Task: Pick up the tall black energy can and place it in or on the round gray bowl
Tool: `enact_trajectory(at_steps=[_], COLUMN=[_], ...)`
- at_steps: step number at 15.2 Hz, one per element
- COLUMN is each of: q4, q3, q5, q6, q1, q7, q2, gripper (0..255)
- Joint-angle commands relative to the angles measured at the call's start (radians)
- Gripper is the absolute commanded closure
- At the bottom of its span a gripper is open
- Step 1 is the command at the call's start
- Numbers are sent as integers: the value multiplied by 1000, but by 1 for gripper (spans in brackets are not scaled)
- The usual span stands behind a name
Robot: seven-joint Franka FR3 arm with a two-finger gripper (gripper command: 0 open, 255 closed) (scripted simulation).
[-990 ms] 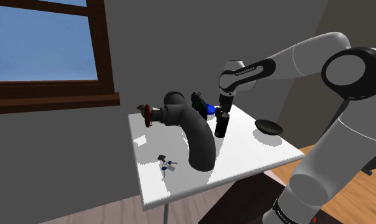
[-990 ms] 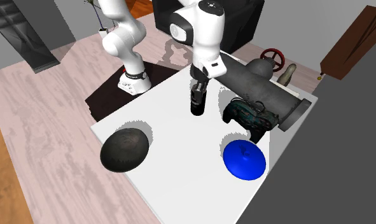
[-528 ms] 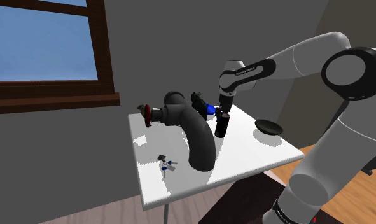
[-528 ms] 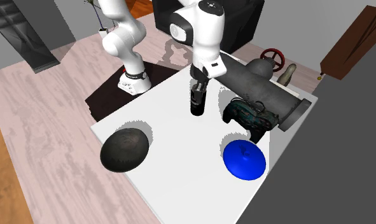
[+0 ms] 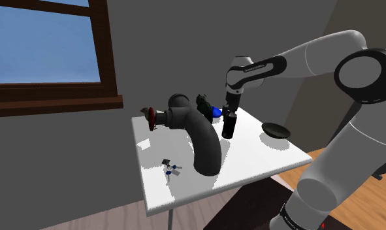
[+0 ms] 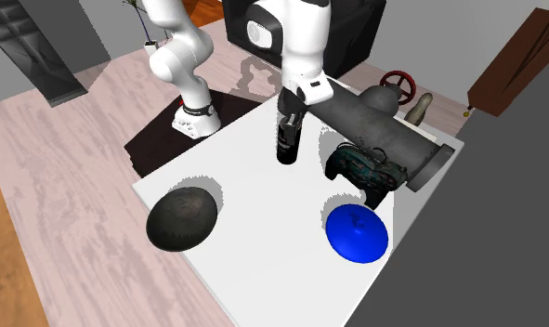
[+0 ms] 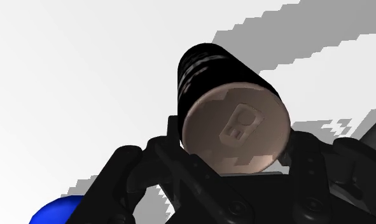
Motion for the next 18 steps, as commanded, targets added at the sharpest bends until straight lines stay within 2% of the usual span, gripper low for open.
enact_trajectory(at_steps=[1, 18], q4=[18, 184], q3=[1, -6], q5=[-1, -10], q6=[-28, -242], q1=[0, -8], q7=[2, -17], q2=[-10, -60], gripper=[255, 255])
